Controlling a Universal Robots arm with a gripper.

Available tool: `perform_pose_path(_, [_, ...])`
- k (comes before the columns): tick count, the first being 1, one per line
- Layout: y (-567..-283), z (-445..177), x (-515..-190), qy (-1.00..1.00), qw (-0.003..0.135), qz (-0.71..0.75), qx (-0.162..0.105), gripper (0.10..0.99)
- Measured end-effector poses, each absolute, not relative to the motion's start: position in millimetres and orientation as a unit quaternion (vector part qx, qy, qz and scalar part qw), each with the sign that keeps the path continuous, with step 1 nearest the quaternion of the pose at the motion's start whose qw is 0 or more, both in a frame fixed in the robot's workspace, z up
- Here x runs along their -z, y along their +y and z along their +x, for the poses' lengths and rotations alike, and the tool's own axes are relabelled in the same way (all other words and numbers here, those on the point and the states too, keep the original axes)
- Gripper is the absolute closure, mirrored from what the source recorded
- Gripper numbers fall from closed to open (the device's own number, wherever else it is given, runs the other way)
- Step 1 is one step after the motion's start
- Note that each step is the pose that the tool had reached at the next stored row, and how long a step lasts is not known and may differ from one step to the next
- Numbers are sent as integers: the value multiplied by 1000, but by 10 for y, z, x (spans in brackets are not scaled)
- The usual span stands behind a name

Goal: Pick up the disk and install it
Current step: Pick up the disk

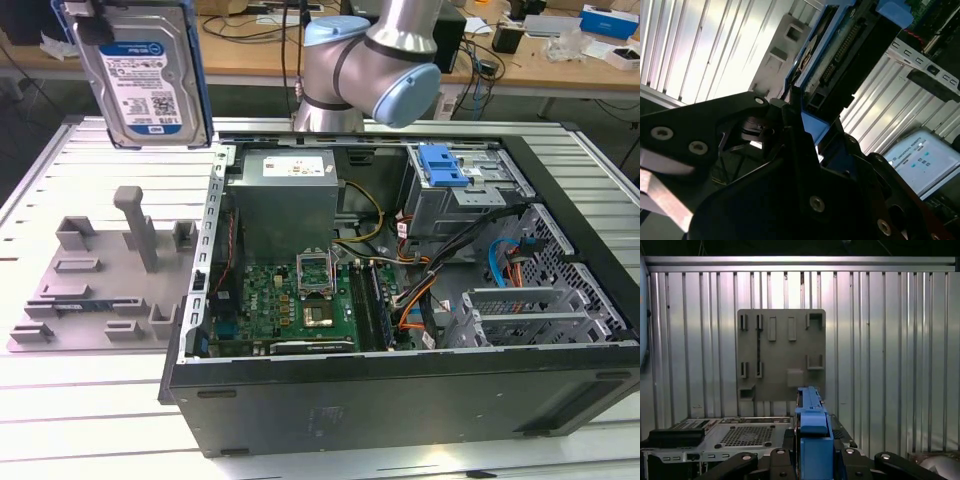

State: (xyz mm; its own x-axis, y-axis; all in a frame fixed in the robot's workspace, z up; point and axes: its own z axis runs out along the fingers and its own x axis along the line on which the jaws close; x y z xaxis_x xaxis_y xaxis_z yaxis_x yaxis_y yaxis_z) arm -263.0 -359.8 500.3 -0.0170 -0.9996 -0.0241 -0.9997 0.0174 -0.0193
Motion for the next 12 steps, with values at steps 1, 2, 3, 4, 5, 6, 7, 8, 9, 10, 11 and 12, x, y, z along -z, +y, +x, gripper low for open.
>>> perform_pose_path(1, [-3627, -2571, -5003, 713, 15, -701, -2, 722])
perform_pose_path(2, [-3646, -2534, -5003, 713, 15, -701, -2, 722])
perform_pose_path(3, [-3659, -2510, -5003, 713, 15, -701, -2, 722])
perform_pose_path(4, [-3679, -2473, -5003, 713, 15, -701, -2, 722])
perform_pose_path(5, [-3693, -2445, -5003, 713, 15, -701, -2, 722])
perform_pose_path(6, [-3718, -2400, -5003, 713, 15, -701, -2, 722])
perform_pose_path(7, [-3747, -2351, -5003, 713, 15, -701, -2, 722])
perform_pose_path(8, [-3770, -2313, -5003, 713, 15, -701, -2, 722])
perform_pose_path(9, [-3784, -2289, -5003, 713, 15, -701, -2, 722])
perform_pose_path(10, [-3799, -2264, -5003, 713, 15, -701, -2, 722])
perform_pose_path(11, [-3837, -2209, -5002, 713, 15, -701, -2, 722])
perform_pose_path(12, [-3856, -2185, -5003, 713, 15, -701, -2, 722])
